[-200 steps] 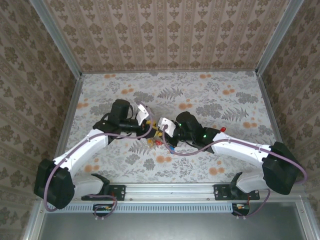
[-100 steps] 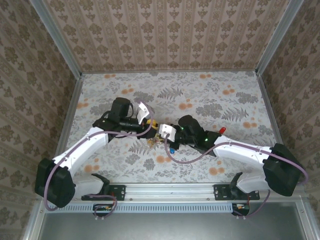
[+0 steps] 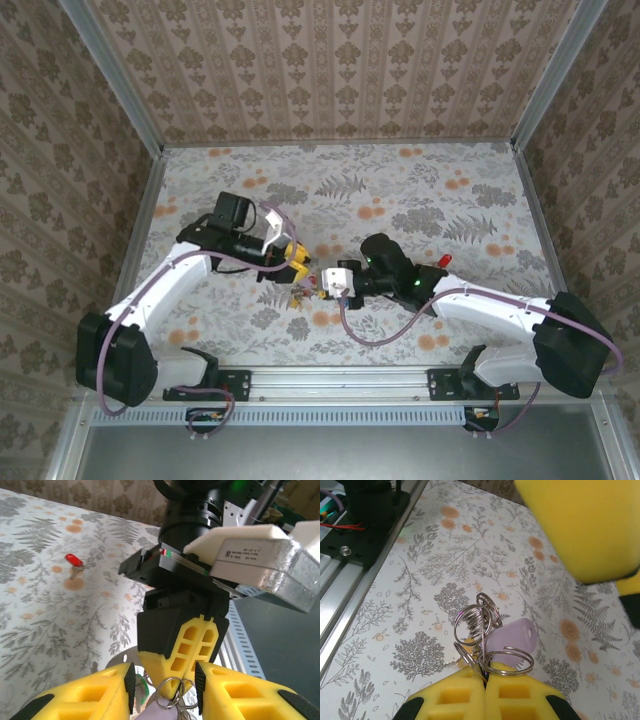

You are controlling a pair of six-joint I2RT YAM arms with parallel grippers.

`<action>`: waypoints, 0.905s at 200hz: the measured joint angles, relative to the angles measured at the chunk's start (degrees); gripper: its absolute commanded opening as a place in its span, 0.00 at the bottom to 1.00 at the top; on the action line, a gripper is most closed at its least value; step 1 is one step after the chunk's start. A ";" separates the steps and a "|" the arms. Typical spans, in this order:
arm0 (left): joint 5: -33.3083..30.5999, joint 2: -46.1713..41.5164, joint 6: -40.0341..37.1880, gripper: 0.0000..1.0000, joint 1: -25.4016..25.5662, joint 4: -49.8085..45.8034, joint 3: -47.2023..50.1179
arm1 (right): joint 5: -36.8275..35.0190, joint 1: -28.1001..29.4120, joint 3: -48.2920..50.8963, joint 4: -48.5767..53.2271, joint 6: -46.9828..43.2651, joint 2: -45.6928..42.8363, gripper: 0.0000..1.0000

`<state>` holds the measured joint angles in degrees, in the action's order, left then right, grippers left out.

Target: Put the keys on the keyring

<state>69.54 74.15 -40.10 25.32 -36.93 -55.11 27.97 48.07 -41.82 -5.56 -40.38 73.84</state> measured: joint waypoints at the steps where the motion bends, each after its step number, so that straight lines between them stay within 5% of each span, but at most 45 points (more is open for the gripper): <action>1: 0.02 0.09 -0.20 0.42 0.07 -0.17 -0.04 | 0.04 0.00 0.00 0.02 -0.02 0.00 0.00; 92: -2.75 6.12 -12.28 0.44 5.16 -13.09 -3.54 | 2.12 0.00 -0.35 2.97 -3.43 0.00 0.00; 141: -6.99 6.60 -9.79 0.51 5.46 -10.67 -3.17 | 2.54 0.00 -1.25 4.46 -4.72 0.00 0.00; 181: -9.40 5.84 -7.04 0.46 5.46 -6.99 -1.97 | 2.56 0.00 -1.64 4.57 -4.92 -0.02 0.00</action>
<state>60.14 79.99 -47.13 30.79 -43.92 -57.08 30.52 48.07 -43.46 -0.99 -45.30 73.82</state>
